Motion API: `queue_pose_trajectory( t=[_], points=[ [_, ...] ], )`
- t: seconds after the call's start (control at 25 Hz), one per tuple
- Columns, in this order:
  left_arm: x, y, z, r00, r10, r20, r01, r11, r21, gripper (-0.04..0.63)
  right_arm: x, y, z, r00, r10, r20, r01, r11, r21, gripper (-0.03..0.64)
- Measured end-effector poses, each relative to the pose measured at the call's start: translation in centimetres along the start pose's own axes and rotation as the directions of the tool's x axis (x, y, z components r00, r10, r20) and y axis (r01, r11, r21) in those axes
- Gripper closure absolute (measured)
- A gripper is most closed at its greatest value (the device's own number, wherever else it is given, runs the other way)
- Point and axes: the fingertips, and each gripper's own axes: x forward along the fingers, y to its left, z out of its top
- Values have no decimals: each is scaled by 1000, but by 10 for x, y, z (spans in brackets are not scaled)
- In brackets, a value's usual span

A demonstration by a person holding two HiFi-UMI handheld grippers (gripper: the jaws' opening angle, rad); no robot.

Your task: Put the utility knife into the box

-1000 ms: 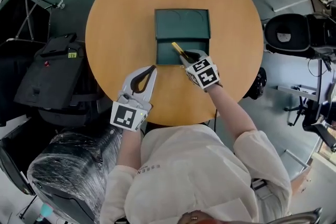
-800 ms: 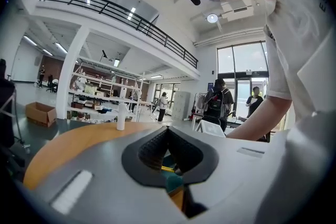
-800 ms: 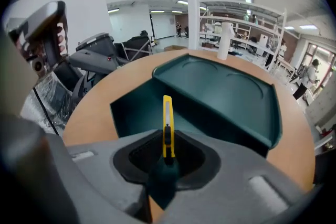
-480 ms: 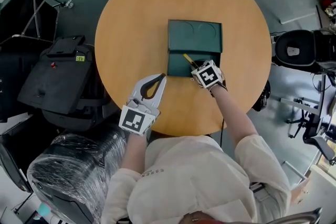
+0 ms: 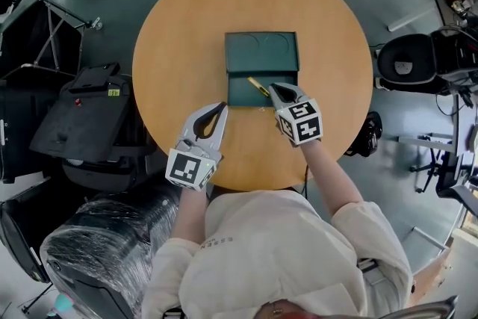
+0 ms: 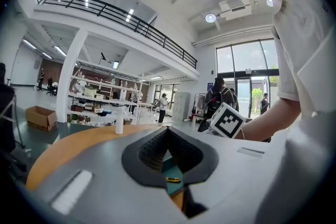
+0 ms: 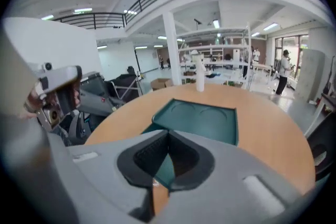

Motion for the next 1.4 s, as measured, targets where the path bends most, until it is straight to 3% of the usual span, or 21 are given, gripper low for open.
queue_pose_trajectory(
  t=[0.12,0.24,0.44,0.6,0.8,1.16,1.4],
  points=[
    [-1,-14,13,1000,3,19,-3,1000,16,580,-42,7,23,991,-16,133,13,1000,21,623],
    [-1,-30,27,999,3,52,-4,1000,27,580,-87,11,43,964,-27,265,23,1000,16,623],
    [-13,-67,43,997,4,73,-11,996,93,580,-153,32,51,904,58,423,-40,998,-51,623],
    [-30,-91,39,997,34,70,-42,993,113,580,-183,36,40,883,71,463,-32,995,-91,623],
    [-45,-113,31,996,54,69,-60,993,99,580,-204,36,18,882,53,469,-14,996,-88,623],
    [-78,-145,30,997,12,77,-21,993,113,580,-243,57,-1,855,-8,519,53,996,-71,624],
    [-134,-174,28,996,-10,85,0,993,121,580,-277,101,-29,857,-23,515,72,995,-75,624]
  ],
)
